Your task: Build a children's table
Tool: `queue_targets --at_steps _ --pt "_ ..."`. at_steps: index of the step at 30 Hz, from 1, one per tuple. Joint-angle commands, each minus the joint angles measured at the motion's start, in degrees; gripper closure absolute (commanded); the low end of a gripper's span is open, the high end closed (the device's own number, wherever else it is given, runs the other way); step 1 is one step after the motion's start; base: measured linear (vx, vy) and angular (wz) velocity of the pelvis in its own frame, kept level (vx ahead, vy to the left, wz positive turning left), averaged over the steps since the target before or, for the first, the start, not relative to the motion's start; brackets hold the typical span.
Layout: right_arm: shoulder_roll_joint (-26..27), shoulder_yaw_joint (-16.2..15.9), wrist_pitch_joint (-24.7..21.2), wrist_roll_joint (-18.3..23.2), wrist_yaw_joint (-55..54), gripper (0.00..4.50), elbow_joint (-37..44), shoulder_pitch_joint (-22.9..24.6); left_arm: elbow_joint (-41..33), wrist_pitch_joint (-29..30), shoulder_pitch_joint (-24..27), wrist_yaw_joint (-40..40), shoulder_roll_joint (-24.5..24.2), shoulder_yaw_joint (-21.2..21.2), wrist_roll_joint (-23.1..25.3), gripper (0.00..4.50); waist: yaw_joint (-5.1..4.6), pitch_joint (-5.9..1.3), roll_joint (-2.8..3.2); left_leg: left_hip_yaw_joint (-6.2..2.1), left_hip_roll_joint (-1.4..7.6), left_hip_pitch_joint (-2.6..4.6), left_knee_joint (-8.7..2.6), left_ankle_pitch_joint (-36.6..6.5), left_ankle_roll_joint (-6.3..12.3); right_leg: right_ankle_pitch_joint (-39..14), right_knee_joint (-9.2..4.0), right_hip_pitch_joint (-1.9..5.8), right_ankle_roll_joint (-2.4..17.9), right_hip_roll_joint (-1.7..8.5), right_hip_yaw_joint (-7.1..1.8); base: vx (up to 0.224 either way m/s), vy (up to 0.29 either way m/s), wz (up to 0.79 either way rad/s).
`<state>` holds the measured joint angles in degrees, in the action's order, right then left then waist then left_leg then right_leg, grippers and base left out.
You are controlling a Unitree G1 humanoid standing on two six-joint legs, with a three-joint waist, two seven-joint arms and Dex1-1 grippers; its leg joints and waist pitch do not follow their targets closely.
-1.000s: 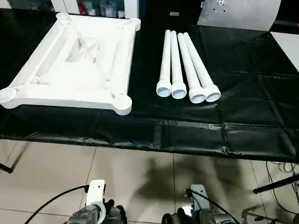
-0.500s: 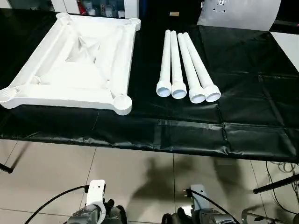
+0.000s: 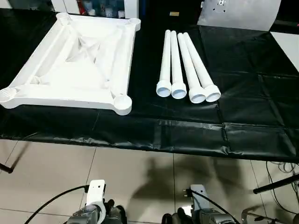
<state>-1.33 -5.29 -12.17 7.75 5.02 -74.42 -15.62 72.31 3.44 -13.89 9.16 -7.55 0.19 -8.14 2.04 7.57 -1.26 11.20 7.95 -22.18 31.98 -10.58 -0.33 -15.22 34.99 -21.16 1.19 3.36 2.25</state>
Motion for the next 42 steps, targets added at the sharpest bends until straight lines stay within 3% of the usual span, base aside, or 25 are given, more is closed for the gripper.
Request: queue_targets --at_steps 1,17,18,19,20,21,24,25,28,29,30,32,33,34,36,37,38,40,42 --pt "0.2 0.3 -1.1 0.1 0.0 0.0 -1.8 1.5 1.0 0.4 0.8 -0.3 0.4 -0.2 0.3 1.94 0.1 -2.07 0.39 -2.89 7.33 1.36 -3.99 -8.5 6.44 9.3 -3.6 1.33 16.1 7.61 -3.85 0.0 0.0 0.0" --pt "0.0 0.2 -0.5 -0.5 -0.2 0.0 -1.8 1.2 1.5 0.9 0.2 -1.2 0.6 -0.9 1.5 1.94 0.09 -2.1 0.37 -2.85 7.29 1.34 -3.89 -8.1 6.74 10.1 -3.52 1.36 16.2 7.63 -3.83 0.0 0.0 0.0" --pt "-1.7 -0.3 3.7 -4.8 -1.4 0.0 -2.1 -0.7 4.8 4.9 -3.5 -7.2 1.4 -6.1 9.8 1.94 -0.23 -6.02 -1.64 -2.69 7.62 2.27 -3.2 -6.7 6.69 11.0 -2.93 3.0 16.2 7.44 -3.47 0.0 0.0 0.0" --pt "-1.8 -0.3 3.9 -4.8 -1.5 0.0 -2.0 -0.7 4.9 4.9 -3.5 -7.1 1.4 -6.2 10.0 1.94 0.34 -4.75 -0.36 -2.62 7.29 2.08 -2.79 -4.1 7.1 12.3 -2.96 1.87 15.9 7.88 -3.54 0.0 0.0 0.0" --pt "-1.8 -0.4 4.1 -4.9 -1.7 0.0 -2.0 -0.8 5.0 4.8 -3.6 -7.1 1.4 -6.4 10.3 1.94 0.25 -4.2 -0.3 -2.79 7.27 1.25 -3.21 -4.0 7.39 11.7 -3.16 2.02 15.4 8.09 -3.6 0.0 0.0 0.0" --pt "-1.8 0.5 4.2 -4.1 -1.5 0.0 -2.0 -0.8 5.3 4.2 -3.8 -7.2 1.5 -6.0 10.0 1.94 0.51 -4.79 -0.07 -2.8 7.52 1.68 -3.1 -4.3 6.76 11.5 -3.17 2.03 15.5 8.05 -3.48 0.0 0.0 0.0" --pt "-2.1 1.0 5.7 -3.8 -1.8 0.0 -1.8 -1.4 5.2 1.1 -2.8 -7.6 1.0 -4.4 8.9 1.94 0.17 -5.01 -0.4 -2.7 7.4 1.48 -2.89 -4.3 6.92 15.0 -2.74 2.07 17.3 7.78 -3.39 0.0 0.0 0.0" --pt "-2.3 1.3 6.3 -3.6 -1.8 0.0 -1.7 -1.7 5.0 -0.3 -2.6 -7.9 0.5 -3.4 8.0 1.94 0.17 -5.08 -0.75 -2.62 7.29 1.36 -2.76 -5.3 7.08 14.7 -2.78 2.17 17.6 7.94 -3.45 0.0 0.0 0.0" --pt "-2.6 1.9 8.5 -4.1 -2.0 0.0 -1.6 -2.5 4.7 -2.2 -3.0 -8.3 -0.4 -1.1 6.5 1.75 0.33 -4.77 -0.96 -2.53 7.26 1.49 -2.85 -8.0 6.49 10.4 -3.26 1.84 17.5 7.91 -3.58 0.0 0.0 0.0" --pt "-3.0 2.8 9.9 -4.4 -2.0 0.0 -1.5 -3.2 4.4 -3.6 -3.8 -8.0 -1.0 0.6 5.7 1.75 0.41 -4.27 -1.13 -2.58 7.27 1.47 -3.16 -10.1 5.56 5.4 -3.64 1.54 16.9 7.76 -3.65 0.0 0.0 0.0" --pt "-3.1 3.3 10.3 -4.2 -1.8 0.0 -1.5 -3.5 4.3 -4.0 -4.1 -7.7 -1.3 1.2 5.4 1.58 0.48 -4.37 -1.01 -2.56 7.29 1.67 -3.21 -10.8 5.01 3.7 -3.8 1.52 16.6 7.73 -3.65 0.0 0.0 0.0" --pt "-5.2 4.0 13.9 -3.8 3.2 0.0 -0.2 -1.9 3.4 -4.8 -5.3 -3.2 -2.8 2.3 4.6 1.58 0.75 -3.8 -1.16 -2.51 7.28 1.84 -3.53 -13.0 3.54 -1.3 -4.25 1.1 15.3 7.54 -3.77 0.0 0.0 0.0" --pt "-5.5 4.6 14.2 -2.9 5.9 0.0 0.2 -1.5 3.3 -4.9 -5.5 -2.1 -3.3 2.3 4.6 1.55 0.92 -3.84 -1.1 -2.49 7.34 1.93 -3.52 -13.1 3.27 -1.9 -4.3 1.09 14.9 7.6 -3.78 0.0 0.0 0.0" --pt "-5.8 4.2 14.6 -3.1 7.4 0.0 0.5 -1.3 3.4 -4.6 -5.7 -2.2 -3.9 2.2 4.8 1.43 1.03 -3.43 -1.27 -2.53 7.35 1.74 -3.7 -13.2 3.19 -2.2 -4.27 1.03 14.1 7.49 -3.84 0.0 0.0 0.0" --pt "-6.4 2.7 15.1 -4.6 8.2 0.0 0.6 -1.4 3.3 -5.3 -6.1 -3.0 -5.1 2.2 5.3 1.29 0.99 -3.55 -1.26 -2.62 7.25 1.71 -3.8 -11.6 3.68 0.3 -3.85 1.05 13.6 7.11 -3.63 0.0 0.0 0.0" --pt "-6.5 2.5 15.2 -4.8 8.2 0.0 0.6 -1.3 3.2 -6.0 -6.2 -4.4 -5.5 2.3 5.6 1.22 0.93 -3.81 -1.22 -2.58 7.22 1.78 -3.62 -9.8 4.48 3.3 -3.51 1.08 14.0 7.08 -3.49 0.0 0.0 0.0" --pt "-6.7 2.4 15.5 -5.1 8.2 0.0 0.6 -1.2 3.1 -7.3 -6.4 -8.4 -6.5 2.5 6.2 1.19 0.7 -3.5 -1.37 -2.61 7.15 1.36 -3.56 -8.6 5.6 6.2 -3.26 1.14 14.0 6.97 -3.47 0.0 0.0 0.0" --pt "-7.0 3.0 16.8 -5.2 7.2 0.0 0.6 -0.9 3.1 -6.6 -6.9 -8.8 -7.5 4.2 5.1 1.12 0.6 -3.66 -1.32 -2.54 7.08 1.51 -3.23 -6.9 6.92 9.1 -2.98 1.09 14.6 7.18 -3.41 0.0 0.0 0.0" --pt "-7.0 4.3 17.4 -4.9 6.8 0.0 0.7 -0.8 2.8 -6.8 -7.7 -8.3 -8.2 6.5 3.5 1.12 0.34 -3.55 -1.68 -2.26 6.74 1.0 -2.37 0.5 9.78 18.7 -2.1 0.65 16.3 6.98 -3.34 0.0 0.0 0.0"
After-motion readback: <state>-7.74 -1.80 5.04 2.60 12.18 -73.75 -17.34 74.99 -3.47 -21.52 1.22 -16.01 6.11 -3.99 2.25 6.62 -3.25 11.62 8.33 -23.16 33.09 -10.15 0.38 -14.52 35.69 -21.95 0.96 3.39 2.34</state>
